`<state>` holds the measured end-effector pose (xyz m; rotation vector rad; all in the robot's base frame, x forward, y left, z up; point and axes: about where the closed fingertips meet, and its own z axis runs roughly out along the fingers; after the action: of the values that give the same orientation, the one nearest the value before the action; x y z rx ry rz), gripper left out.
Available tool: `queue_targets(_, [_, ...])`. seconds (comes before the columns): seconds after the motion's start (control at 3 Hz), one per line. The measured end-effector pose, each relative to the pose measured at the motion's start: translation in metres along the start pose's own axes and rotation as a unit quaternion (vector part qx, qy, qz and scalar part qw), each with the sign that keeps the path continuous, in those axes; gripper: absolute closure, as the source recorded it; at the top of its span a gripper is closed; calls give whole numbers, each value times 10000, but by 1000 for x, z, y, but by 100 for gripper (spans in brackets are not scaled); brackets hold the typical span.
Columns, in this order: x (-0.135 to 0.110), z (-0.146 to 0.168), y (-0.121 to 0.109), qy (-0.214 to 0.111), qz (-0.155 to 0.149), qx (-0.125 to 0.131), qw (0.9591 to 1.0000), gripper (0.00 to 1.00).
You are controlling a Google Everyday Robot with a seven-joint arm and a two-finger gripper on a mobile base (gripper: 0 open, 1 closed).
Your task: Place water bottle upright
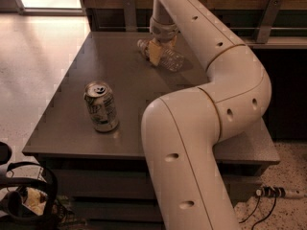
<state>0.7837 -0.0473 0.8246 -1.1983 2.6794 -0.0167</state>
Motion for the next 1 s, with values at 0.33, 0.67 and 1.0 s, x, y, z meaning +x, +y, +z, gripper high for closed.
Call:
queue_targets(0.33, [-3, 3, -1, -44, -3, 19, 10000, 95])
queue_targets(0.67, [-3, 2, -1, -44, -3, 19, 10000, 100])
queue_targets(1.0, [-3, 2, -1, -44, -3, 19, 10000, 100])
